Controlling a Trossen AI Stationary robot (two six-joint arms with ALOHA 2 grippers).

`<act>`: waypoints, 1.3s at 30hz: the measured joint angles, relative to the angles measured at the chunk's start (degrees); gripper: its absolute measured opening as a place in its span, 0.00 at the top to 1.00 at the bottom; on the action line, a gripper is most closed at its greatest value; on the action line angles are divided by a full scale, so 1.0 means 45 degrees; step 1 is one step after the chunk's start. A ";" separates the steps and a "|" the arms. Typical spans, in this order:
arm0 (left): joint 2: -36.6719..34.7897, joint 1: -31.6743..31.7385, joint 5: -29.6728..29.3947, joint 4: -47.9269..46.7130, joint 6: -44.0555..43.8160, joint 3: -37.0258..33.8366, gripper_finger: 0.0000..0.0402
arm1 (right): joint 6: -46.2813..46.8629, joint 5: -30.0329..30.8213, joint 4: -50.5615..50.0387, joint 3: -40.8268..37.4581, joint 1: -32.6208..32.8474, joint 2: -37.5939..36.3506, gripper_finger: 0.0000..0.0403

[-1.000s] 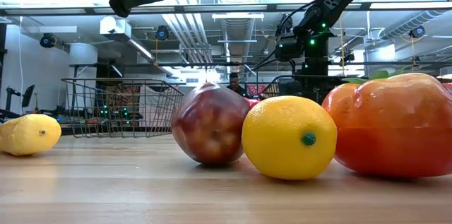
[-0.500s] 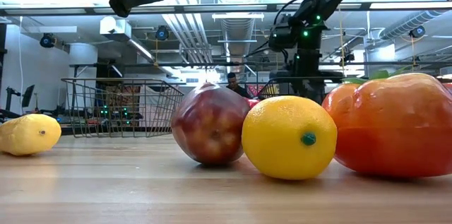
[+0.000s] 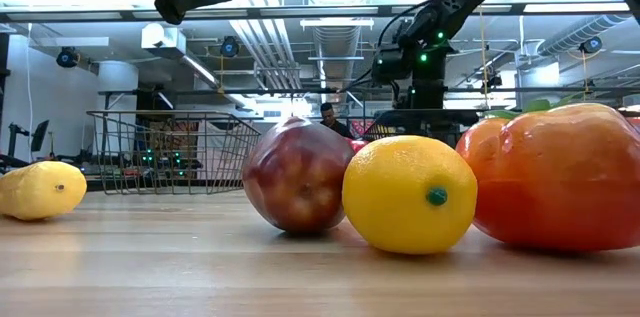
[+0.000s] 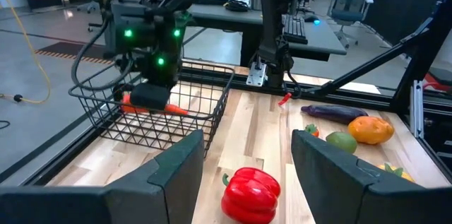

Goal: Sort produce into baskets
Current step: Put the orange carrot into the right black wire basket

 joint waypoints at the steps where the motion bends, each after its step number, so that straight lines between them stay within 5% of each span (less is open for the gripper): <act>1: 0.0002 0.0000 0.0000 -0.0002 0.0000 0.0000 0.51 | 0.0003 -0.0071 0.0037 0.0039 0.0000 0.0064 0.77; 39: 0.0002 0.0005 0.0005 -0.0009 -0.0053 0.0000 0.51 | -0.1018 -0.0279 -0.0068 0.0049 -0.0602 0.0105 0.77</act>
